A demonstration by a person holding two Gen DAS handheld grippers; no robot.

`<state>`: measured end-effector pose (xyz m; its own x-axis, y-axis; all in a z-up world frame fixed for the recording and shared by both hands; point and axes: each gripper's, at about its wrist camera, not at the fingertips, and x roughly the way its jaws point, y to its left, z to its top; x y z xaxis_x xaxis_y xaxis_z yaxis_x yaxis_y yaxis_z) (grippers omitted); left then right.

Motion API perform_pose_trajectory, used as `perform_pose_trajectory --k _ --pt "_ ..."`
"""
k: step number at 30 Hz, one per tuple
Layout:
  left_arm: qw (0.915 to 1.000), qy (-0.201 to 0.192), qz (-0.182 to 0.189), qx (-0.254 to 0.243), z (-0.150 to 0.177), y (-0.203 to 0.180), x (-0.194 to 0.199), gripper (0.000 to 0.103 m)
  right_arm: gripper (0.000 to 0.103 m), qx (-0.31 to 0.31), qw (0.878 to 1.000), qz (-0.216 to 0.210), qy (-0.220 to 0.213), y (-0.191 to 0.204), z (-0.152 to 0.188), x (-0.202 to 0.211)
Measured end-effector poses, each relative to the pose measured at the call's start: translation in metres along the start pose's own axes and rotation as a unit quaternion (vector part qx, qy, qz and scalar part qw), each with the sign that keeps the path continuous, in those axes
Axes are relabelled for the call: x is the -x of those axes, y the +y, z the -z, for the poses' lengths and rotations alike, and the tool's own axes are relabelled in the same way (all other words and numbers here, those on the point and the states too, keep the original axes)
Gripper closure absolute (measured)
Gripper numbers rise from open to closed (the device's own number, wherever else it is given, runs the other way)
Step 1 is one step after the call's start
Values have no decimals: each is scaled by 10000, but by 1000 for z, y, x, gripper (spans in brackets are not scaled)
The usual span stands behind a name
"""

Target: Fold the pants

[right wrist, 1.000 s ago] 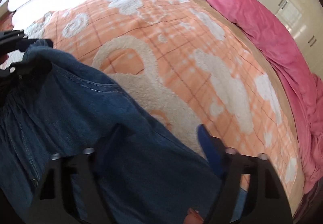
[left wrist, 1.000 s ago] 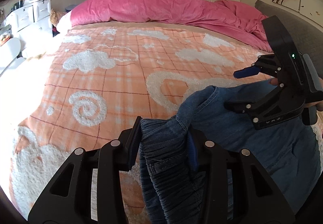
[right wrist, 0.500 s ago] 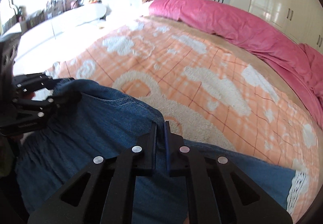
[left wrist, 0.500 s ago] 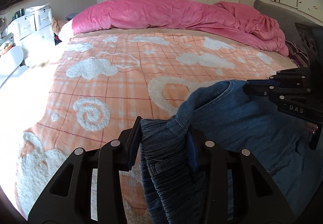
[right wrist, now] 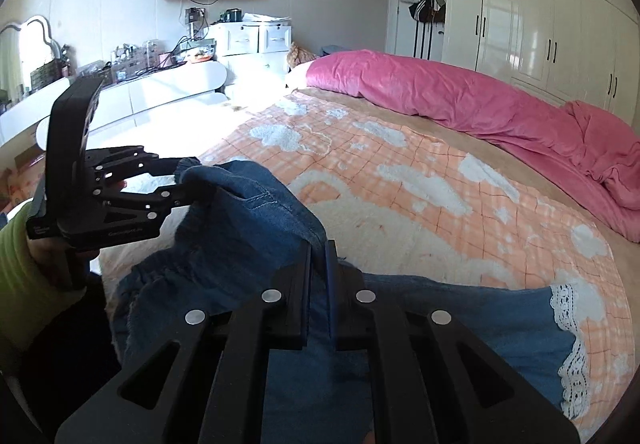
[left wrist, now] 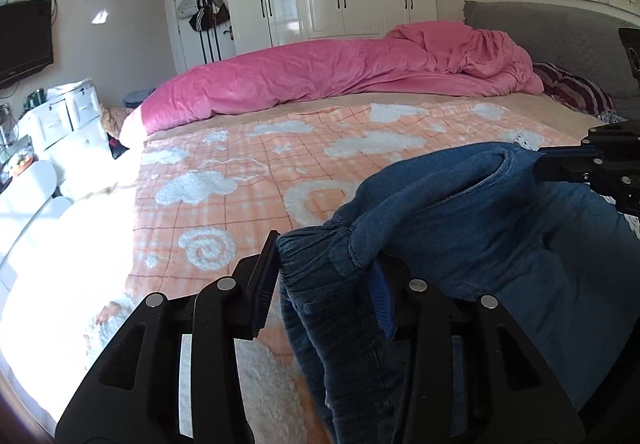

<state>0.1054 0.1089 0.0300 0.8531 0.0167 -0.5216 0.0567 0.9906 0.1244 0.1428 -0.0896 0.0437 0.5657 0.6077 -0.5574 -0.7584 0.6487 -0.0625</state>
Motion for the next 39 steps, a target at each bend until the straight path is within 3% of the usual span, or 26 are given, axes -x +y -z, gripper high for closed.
perform_pose_trajectory --k 5,10,21,26,29,32,35,39 --pt "9995 108 230 -184 14 -11 34 69 97 0 9997 -239 100 24 32 30" --pt "9963 736 431 65 43 -12 44 69 97 163 9979 -486 408 51 61 38" --pt "9843 1662 264 540 94 1 61 69 97 481 9894 -879 1052 99 102 34" --pt "9871 1254 389 919 74 12 98 69 97 306 9865 -988 1270 104 117 31" --pt "9880 1095 695 842 54 -9 96 69 97 200 9818 -1340 1334 108 119 31" --pt "9827 1126 1179 878 43 -36 73 69 97 351 9816 -1303 1352 120 121 37" --pt "9785 1592 1003 844 53 -54 42 69 97 127 9864 -1227 1084 108 113 51" --pt "9739 2018 851 594 81 -66 32 69 96 -319 9952 -651 656 79 97 63"
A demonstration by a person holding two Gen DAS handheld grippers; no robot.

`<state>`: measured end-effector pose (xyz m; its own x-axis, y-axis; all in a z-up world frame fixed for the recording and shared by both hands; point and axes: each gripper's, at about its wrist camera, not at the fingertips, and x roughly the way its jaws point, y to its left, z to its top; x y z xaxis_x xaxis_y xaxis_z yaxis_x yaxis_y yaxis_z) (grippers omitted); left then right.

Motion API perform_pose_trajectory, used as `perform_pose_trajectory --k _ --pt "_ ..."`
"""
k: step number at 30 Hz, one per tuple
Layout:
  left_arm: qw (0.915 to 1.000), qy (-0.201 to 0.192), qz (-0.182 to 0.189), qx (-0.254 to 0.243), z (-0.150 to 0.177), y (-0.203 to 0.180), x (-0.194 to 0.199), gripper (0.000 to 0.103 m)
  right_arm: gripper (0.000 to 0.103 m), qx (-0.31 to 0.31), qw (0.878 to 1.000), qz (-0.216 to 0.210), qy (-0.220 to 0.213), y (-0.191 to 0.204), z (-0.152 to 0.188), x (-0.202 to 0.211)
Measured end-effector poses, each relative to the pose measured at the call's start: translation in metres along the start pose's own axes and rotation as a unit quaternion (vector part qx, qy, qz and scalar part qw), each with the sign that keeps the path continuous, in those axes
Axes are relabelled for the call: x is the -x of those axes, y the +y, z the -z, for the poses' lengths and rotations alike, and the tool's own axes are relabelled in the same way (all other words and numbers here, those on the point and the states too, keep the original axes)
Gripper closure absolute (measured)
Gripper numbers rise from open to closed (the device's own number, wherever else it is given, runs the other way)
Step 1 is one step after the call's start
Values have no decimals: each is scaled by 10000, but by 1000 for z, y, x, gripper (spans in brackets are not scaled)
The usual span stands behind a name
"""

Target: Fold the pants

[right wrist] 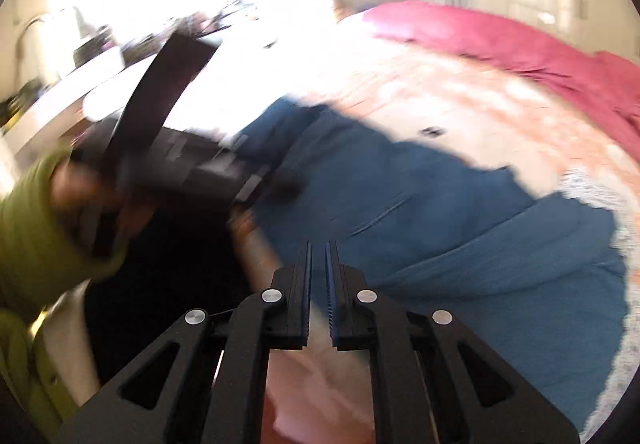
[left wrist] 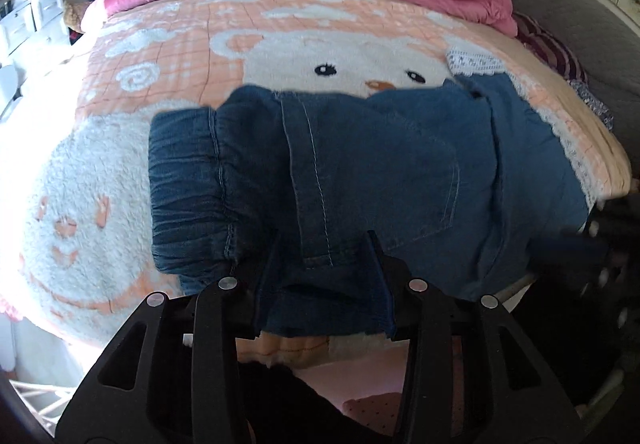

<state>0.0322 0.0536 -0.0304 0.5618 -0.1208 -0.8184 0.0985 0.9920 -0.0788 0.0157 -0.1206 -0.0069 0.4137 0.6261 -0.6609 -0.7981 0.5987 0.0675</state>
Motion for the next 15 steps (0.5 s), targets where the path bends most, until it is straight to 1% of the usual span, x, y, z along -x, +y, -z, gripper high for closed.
perform_pose_trajectory --k 1,3,4,5,6,9,11,12,15 --pt "10000 43 2 5 5 0 -1 69 95 -74 9999 88 -34 -5 -3 -1" --pt "10000 80 13 19 11 1 2 69 83 -214 9994 262 -25 -13 -9 -9" --pt "9999 99 14 16 13 1 3 69 72 -289 9991 313 18 -16 -10 -13" --pt "9999 120 18 19 15 2 3 69 69 -376 9986 351 111 -19 -9 -18" --pt "9999 146 29 23 16 2 2 69 69 -467 9979 356 269 -23 -7 -26" --pt "9999 149 59 60 18 5 -1 69 68 -530 9924 631 918 -33 12 -52" --pt "9999 141 19 31 18 3 -2 69 68 -476 9940 626 765 -32 22 -54" --pt "9999 138 -2 15 19 2 -2 69 68 -455 9941 624 767 -31 22 -53" --pt "9999 101 41 50 19 4 0 69 65 -686 9948 356 665 -37 20 -44"
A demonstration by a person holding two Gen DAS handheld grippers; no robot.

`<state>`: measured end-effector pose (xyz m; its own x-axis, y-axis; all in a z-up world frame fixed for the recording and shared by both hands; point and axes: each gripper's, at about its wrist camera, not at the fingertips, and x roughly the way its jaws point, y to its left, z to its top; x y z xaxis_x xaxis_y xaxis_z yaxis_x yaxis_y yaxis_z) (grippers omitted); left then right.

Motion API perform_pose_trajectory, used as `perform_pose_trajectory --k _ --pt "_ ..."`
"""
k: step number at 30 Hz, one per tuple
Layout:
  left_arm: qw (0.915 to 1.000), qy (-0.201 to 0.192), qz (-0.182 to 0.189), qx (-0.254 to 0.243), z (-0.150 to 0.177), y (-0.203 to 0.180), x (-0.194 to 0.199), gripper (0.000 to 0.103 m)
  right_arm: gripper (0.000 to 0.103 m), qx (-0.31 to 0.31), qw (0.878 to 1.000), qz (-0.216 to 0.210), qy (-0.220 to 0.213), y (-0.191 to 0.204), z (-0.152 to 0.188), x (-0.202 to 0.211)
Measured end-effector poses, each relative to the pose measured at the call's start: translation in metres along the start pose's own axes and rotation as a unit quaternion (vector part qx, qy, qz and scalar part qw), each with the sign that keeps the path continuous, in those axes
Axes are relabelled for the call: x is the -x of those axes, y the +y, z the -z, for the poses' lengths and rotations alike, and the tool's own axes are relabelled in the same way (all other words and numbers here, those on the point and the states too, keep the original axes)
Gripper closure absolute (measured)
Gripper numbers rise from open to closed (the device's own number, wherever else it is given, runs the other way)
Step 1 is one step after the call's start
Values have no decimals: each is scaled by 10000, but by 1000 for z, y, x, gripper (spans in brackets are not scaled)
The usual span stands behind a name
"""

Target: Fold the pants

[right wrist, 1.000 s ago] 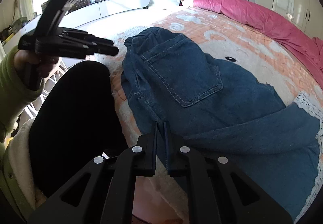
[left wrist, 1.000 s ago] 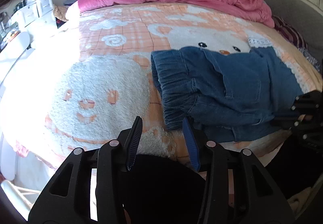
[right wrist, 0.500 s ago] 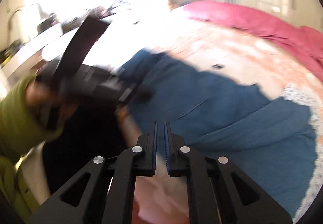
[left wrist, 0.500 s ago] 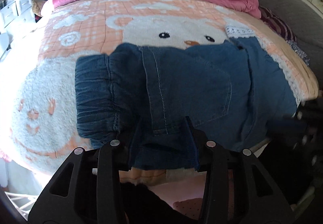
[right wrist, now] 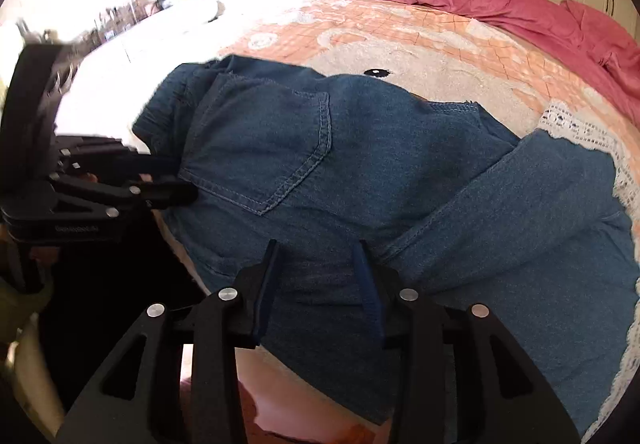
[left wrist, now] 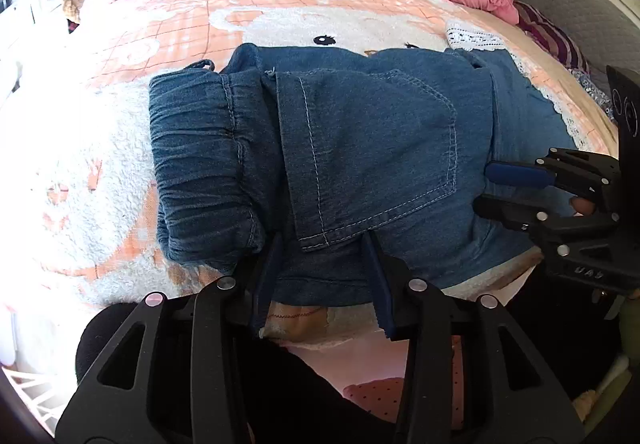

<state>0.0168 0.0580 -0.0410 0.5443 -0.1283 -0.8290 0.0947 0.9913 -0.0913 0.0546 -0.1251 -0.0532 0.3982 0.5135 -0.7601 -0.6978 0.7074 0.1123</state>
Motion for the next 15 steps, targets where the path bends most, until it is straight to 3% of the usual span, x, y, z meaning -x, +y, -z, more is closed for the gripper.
perform_pose_trajectory --k 2,4,6,11,15 --pt "9999 -90 30 81 0 1 7 69 65 -161 9996 -184 -126 -5 -1 9" --pt "9994 -273 180 132 1 -1 22 56 62 -270 9989 -195 -316 -13 -5 26" --pt "9986 -421 294 92 2 -8 36 51 58 -413 9977 -135 -524 -23 -7 42" --pt "9952 -731 591 -283 -7 -41 60 50 52 -695 9928 160 -961 -53 -7 68" --pt "9917 -671 995 -468 -21 -73 49 50 46 -886 9885 439 -1144 -76 -3 77"
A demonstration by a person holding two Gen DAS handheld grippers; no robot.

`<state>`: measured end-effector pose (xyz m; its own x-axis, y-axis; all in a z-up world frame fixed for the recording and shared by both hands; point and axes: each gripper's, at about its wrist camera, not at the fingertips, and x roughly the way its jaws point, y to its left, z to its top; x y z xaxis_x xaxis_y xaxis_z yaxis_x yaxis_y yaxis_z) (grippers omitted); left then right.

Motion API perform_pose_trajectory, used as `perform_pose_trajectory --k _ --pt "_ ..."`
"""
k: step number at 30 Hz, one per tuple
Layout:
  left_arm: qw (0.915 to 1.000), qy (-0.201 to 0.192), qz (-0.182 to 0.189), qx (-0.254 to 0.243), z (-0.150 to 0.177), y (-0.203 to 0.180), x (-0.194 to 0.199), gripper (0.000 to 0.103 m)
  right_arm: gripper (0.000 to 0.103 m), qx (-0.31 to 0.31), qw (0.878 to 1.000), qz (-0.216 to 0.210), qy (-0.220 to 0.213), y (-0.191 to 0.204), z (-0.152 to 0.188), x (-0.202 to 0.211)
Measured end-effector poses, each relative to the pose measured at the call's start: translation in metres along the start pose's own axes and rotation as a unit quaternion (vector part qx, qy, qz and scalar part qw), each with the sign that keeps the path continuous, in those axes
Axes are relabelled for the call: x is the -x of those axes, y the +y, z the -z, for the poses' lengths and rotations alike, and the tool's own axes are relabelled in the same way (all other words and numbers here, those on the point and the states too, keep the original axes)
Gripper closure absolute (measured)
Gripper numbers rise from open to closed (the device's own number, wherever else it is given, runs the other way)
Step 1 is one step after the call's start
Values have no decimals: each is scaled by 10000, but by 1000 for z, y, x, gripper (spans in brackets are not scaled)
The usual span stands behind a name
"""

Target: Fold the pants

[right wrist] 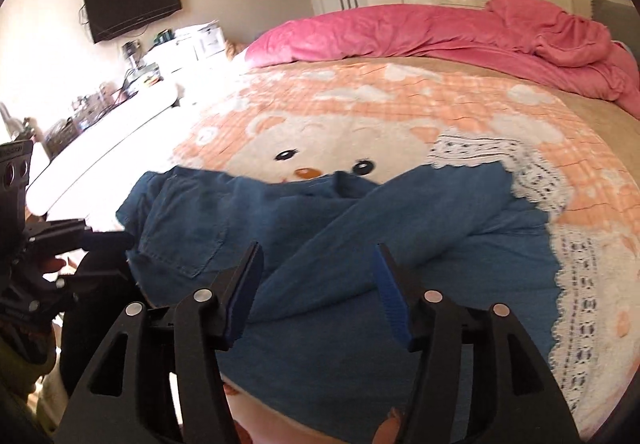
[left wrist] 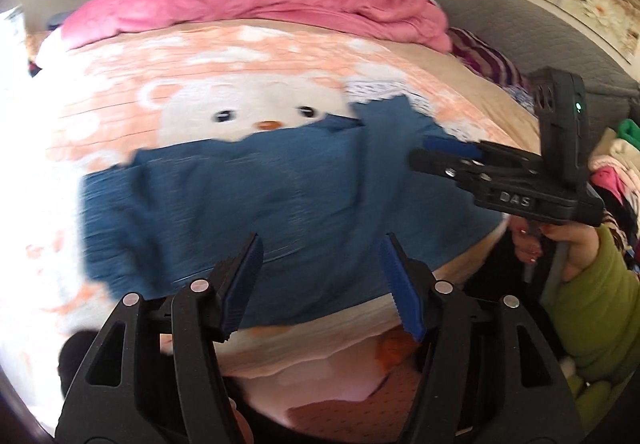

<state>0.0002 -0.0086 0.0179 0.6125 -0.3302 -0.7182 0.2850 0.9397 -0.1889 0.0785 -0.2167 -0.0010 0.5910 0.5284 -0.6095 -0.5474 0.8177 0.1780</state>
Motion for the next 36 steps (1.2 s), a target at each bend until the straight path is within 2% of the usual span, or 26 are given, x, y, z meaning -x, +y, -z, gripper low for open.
perform_pose_trajectory --k 6,8,10,17,18,20,21,23,26,30,36 --pt "9985 297 459 -19 -17 -28 -44 50 43 -135 9993 299 -164 -26 -1 6" --pt "9981 372 486 -51 -22 -33 -57 51 43 -226 9990 343 -182 -34 -1 6" --pt "9976 422 552 -36 -21 -32 -65 56 41 -341 9984 399 -224 -42 -3 7" --pt "9954 648 645 282 -42 -28 -114 58 38 -614 9954 688 -261 -69 -7 5" --pt "9948 634 740 303 -45 -29 -119 62 38 -609 9952 727 -253 -71 -9 4" --pt "9949 570 794 244 -47 -33 -125 80 37 -623 9942 850 -236 -77 -17 1" --pt "9942 542 900 205 -46 -36 -127 94 36 -653 9942 823 -223 -78 -22 0" --pt "9927 487 1087 191 -44 -36 -137 98 33 -755 9940 766 -198 -83 -35 -6" --pt "9894 415 1394 15 -38 -42 -141 99 32 -576 9947 853 44 -79 -60 -29" --pt "9881 306 1487 -250 -35 -50 -139 99 32 -337 9929 1068 404 -73 -92 -72" --pt "9862 298 1613 -221 -35 -48 -143 99 32 -169 9728 1812 1430 -71 -110 -153"
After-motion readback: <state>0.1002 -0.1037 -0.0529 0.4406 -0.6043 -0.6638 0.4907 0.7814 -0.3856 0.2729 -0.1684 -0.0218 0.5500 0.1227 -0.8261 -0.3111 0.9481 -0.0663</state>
